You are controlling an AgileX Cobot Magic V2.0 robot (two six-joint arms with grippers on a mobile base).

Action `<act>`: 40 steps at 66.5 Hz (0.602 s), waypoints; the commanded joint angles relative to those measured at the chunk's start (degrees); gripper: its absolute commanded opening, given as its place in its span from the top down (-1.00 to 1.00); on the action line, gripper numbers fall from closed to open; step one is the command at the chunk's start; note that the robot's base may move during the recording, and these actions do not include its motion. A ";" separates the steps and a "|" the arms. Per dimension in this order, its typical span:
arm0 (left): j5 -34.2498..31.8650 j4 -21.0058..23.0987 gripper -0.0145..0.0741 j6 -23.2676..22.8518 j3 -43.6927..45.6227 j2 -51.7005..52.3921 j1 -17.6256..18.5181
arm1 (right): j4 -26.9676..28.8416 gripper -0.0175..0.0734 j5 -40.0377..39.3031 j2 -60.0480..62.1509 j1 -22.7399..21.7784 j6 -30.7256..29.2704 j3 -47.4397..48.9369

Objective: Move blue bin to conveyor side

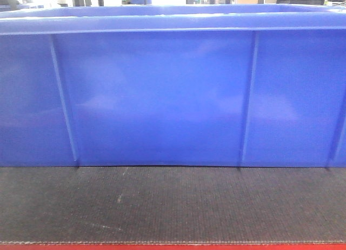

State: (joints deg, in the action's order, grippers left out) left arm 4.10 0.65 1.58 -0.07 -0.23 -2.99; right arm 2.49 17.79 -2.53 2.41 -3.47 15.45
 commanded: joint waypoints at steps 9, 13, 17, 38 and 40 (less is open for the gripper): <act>-1.01 -0.17 0.69 0.13 0.07 0.23 -0.08 | 0.84 0.81 -8.97 2.53 -0.80 -0.57 -10.03; -1.01 -0.17 0.69 0.13 0.07 0.23 -0.08 | 0.96 0.81 -11.01 2.53 -0.80 -0.57 -12.42; -1.01 -0.17 0.69 0.13 0.07 0.23 -0.08 | 0.96 0.81 -15.02 2.53 -0.80 -0.57 -15.45; -1.01 -0.17 0.69 0.13 0.07 0.23 -0.08 | 1.85 0.81 -16.97 2.53 -0.69 0.61 -15.45; -1.01 -0.17 0.69 0.13 0.07 0.23 -0.08 | 1.85 0.81 -16.97 2.53 -0.69 0.61 -15.45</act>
State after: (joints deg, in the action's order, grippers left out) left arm 3.99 0.65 1.58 -0.11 -0.23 -2.99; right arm 4.08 2.46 -0.40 1.80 -3.31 0.00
